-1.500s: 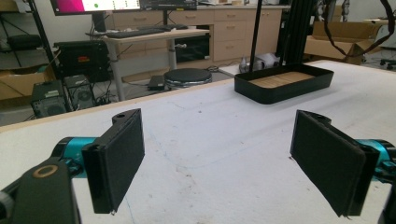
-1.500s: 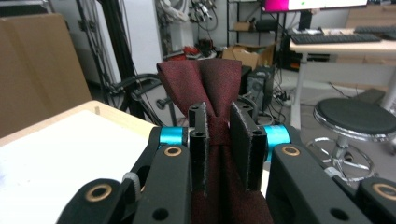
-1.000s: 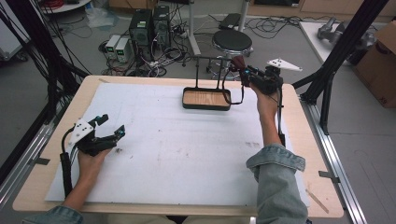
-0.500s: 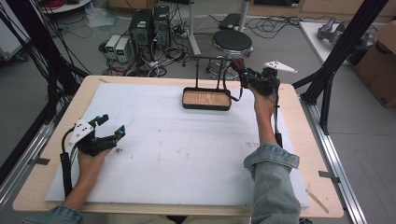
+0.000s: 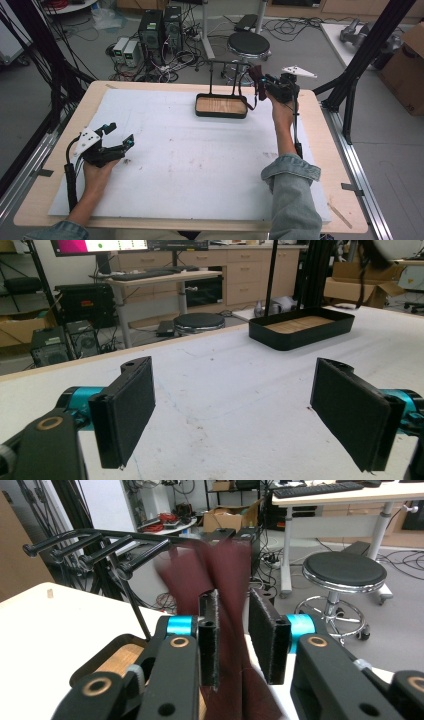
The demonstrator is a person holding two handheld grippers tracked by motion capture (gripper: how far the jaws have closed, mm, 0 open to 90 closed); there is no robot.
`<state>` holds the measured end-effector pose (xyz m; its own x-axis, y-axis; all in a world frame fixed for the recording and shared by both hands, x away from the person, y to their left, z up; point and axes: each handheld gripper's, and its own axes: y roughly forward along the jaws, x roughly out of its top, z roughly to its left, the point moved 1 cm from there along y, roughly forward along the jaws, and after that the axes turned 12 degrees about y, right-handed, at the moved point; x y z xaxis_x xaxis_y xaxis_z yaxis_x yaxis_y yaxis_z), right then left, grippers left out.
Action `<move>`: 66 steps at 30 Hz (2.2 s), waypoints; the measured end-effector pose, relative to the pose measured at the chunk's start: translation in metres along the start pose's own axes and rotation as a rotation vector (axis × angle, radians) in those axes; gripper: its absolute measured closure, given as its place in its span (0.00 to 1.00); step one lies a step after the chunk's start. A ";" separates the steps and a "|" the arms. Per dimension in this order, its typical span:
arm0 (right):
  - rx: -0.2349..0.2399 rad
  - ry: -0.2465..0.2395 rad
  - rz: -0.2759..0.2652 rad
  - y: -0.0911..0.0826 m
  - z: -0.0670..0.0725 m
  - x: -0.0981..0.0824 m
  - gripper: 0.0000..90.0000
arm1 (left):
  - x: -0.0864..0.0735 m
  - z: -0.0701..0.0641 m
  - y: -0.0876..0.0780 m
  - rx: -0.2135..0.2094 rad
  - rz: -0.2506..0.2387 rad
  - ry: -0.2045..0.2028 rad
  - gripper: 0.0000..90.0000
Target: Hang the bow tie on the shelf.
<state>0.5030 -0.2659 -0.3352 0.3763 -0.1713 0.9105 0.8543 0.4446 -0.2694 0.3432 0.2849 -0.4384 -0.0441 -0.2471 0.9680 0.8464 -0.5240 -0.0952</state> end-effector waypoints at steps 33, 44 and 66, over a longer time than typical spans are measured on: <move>0.064 -0.056 -0.083 -0.052 0.011 0.022 0.45 | 0.000 0.000 0.001 0.005 -0.003 0.001 0.20; 0.110 -0.063 -0.102 -0.073 0.019 0.027 0.29 | 0.000 0.000 0.001 0.008 -0.002 0.004 0.20; 0.170 -0.146 -0.148 -0.133 0.050 0.002 0.14 | 0.000 -0.002 0.001 0.007 0.008 0.011 0.20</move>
<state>0.3719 -0.2815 -0.2820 0.1855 -0.1219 0.9751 0.8192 0.5672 -0.0850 0.3433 0.2831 -0.4386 -0.0429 -0.2604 0.9646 0.8504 -0.5162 -0.1015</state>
